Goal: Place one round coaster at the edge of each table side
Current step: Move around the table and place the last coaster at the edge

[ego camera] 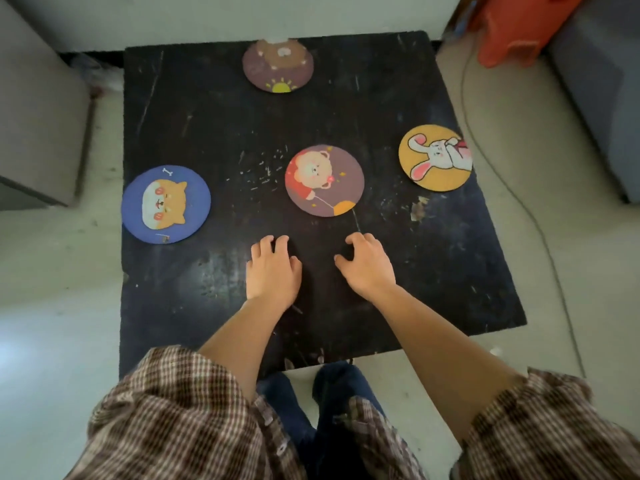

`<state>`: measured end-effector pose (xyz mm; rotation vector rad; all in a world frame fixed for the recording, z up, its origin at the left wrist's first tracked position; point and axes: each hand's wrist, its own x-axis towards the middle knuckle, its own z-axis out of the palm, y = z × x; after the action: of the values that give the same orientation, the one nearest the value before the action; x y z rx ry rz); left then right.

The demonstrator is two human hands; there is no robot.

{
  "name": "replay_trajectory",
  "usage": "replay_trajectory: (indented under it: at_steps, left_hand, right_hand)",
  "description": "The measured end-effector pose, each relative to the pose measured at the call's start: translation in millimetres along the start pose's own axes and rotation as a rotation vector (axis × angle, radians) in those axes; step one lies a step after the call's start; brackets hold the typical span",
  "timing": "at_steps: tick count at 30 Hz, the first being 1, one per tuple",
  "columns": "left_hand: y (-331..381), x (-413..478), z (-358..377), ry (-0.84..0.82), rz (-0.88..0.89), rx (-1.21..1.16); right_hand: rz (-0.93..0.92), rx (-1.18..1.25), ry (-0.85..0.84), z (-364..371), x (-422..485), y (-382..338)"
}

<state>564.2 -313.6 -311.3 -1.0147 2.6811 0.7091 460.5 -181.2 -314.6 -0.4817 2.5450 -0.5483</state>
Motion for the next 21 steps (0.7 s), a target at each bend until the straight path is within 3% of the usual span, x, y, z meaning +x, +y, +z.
replay_trajectory:
  at_steps: [14,21]
  left_hand:
    - [52,37,10,0.087,-0.174,-0.074]
    - [54,77,0,0.138,-0.134,-0.071]
  right_hand:
    - [-0.082,-0.011,-0.033,-50,76,14]
    - [-0.057,-0.048,-0.041,-63,105,7]
